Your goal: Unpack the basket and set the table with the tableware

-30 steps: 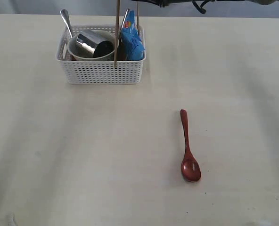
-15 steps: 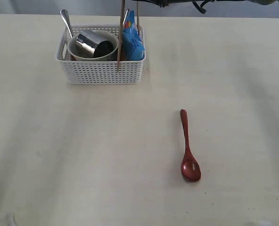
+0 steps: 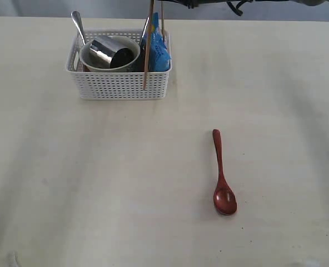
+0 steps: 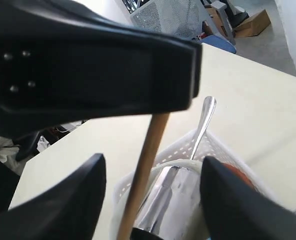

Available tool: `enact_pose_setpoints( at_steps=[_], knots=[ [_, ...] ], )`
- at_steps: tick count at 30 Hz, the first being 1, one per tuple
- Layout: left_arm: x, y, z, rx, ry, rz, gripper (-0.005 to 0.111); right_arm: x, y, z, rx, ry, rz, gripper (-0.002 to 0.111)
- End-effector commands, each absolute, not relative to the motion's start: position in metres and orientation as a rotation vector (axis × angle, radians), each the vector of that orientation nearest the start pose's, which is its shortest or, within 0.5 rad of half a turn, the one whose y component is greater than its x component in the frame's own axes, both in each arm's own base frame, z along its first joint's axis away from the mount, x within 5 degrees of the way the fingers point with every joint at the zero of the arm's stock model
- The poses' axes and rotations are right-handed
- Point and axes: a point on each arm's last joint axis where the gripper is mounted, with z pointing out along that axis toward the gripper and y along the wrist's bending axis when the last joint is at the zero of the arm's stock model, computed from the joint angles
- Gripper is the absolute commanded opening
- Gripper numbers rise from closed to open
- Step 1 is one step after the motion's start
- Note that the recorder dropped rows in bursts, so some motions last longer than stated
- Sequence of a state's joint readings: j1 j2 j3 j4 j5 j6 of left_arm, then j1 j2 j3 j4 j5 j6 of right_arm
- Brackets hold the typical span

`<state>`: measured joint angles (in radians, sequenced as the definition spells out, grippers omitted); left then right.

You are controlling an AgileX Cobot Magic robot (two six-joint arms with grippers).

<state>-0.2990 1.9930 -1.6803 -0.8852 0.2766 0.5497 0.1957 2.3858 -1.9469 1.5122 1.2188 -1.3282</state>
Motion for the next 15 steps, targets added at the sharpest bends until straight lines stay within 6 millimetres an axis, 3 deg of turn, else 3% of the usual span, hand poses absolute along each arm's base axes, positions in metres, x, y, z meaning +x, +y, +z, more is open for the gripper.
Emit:
enact_pose_setpoints(
  at_steps=[1,7,11,15],
  knots=[
    [0.454,-0.162,0.299,0.119,2.002,-0.622,0.0,0.476,0.184,0.209,-0.874,1.773,1.408,0.047],
    [0.454,-0.163,0.299,0.12,2.003,-0.624,0.0,0.478,0.178,0.209,-0.851,1.791,1.411,0.025],
    [0.453,-0.163,0.299,0.135,2.011,-0.628,0.0,0.479,0.174,0.209,-0.826,1.813,1.418,0.0],
    [0.452,-0.163,0.299,0.152,2.012,-0.623,0.0,0.48,0.172,0.208,-0.826,1.816,1.414,0.0]
  ],
)
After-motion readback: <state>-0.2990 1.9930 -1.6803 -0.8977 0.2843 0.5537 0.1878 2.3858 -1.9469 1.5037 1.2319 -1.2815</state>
